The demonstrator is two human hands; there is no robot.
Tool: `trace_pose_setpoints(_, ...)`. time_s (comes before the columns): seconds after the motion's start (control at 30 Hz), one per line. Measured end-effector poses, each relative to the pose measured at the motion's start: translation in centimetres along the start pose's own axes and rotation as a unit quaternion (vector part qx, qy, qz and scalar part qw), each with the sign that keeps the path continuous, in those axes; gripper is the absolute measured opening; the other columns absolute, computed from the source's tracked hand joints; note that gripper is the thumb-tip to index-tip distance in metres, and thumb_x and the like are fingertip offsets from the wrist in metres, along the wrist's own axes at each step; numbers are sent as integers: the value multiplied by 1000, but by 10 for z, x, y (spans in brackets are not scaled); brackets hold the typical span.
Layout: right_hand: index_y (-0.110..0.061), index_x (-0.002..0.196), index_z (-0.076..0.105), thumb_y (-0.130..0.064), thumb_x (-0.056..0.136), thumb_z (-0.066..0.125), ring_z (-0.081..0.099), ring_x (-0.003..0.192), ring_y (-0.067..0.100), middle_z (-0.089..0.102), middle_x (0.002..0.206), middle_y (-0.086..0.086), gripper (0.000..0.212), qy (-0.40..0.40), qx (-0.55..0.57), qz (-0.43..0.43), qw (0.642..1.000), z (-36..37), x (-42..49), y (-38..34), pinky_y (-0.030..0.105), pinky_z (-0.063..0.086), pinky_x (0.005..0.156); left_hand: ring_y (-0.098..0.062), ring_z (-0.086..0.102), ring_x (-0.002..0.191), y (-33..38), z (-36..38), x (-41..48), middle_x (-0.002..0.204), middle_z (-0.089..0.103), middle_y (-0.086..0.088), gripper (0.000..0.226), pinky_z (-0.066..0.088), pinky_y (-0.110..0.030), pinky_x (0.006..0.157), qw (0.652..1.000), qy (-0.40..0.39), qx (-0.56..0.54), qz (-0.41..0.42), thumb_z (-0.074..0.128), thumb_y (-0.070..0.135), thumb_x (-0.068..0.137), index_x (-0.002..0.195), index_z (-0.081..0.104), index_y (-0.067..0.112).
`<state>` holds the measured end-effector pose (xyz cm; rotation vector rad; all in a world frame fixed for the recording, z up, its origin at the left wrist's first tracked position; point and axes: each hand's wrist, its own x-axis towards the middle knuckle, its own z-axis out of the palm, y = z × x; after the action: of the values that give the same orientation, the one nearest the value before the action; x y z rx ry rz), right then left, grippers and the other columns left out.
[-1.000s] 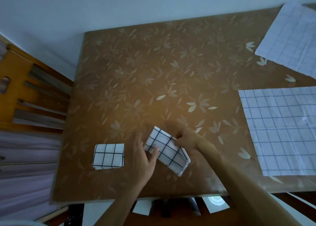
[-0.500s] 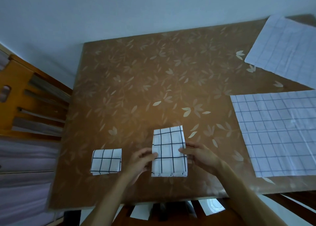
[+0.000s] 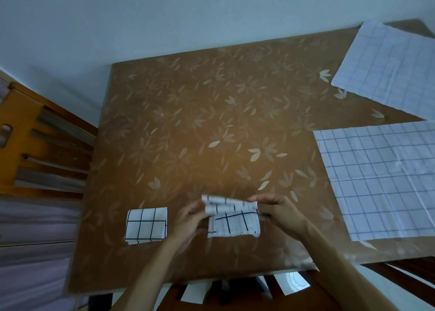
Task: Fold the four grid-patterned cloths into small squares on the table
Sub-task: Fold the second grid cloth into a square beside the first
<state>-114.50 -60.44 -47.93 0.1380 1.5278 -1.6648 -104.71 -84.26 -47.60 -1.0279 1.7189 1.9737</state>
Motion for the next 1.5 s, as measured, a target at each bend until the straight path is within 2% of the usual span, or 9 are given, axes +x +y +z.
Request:
trace_pose_setpoints(0.17,-6,95,75,3,94,60,67,88,30,74,101,22,17,37,-20,-14,999,6,2,4,41,57,80,-38,70,100,1,2,1,112,72,-18,18,60,-46,76,1000,6,2,-2,56,12,99,110,71,12)
trace_pose_setpoints(0.37,-7,116,70,-6,91,69,72,100,33,75,110,17,25,8,-5,17,1000,7,2,7,41,61,83,-14,66,106,1,1,-1,109,72,4,19,54,-41,98,994,6,102,31,75,27,87,104,70,31)
trace_pose_setpoints(0.6,-12,121,71,-9,95,64,74,81,20,76,103,11,27,-26,7,30,999,6,-5,-2,23,56,61,-22,62,118,-11,-8,8,123,69,5,57,48,-52,104,996,-2,91,15,80,68,59,108,73,39)
trace_pose_setpoints(0.83,-6,101,78,3,95,56,72,96,34,76,106,17,24,-3,11,8,1000,0,-1,2,34,60,74,-30,71,91,4,0,2,103,75,-10,23,59,-45,77,999,-26,-34,1,63,2,91,104,76,16)
trace_pose_setpoints(0.93,0,78,73,13,93,48,68,82,29,75,89,14,32,9,-3,-2,1000,2,-4,-2,27,57,66,-23,63,72,7,2,0,84,68,-9,39,52,-33,58,998,-44,-49,11,50,-4,95,74,76,16)
trace_pose_setpoints(1.1,5,92,76,0,93,52,68,102,41,74,105,22,25,0,-30,-5,1000,-2,-5,-1,44,53,92,-18,67,67,8,-1,-1,80,69,-8,33,52,-29,53,999,-46,-24,9,48,-6,95,77,70,10)
trace_pose_setpoints(1.3,-10,114,71,2,85,73,73,96,24,76,103,14,32,25,-91,-18,995,3,2,9,32,61,81,-23,70,101,-2,-14,5,115,73,-3,26,59,-38,77,997,-29,60,31,50,18,103,110,74,25)
trace_pose_setpoints(1.4,-16,116,69,-5,81,79,74,96,20,78,99,6,38,53,-123,-8,991,8,17,23,39,60,89,-12,56,123,-10,-15,10,131,61,8,31,50,-10,79,989,12,128,69,38,30,107,116,68,33)
trace_pose_setpoints(1.5,-19,113,68,-10,81,80,73,89,7,77,95,-1,36,70,-181,-12,981,19,32,30,27,59,87,-9,58,117,-22,-14,15,118,63,15,34,44,-12,77,980,75,168,75,49,51,96,120,62,31)
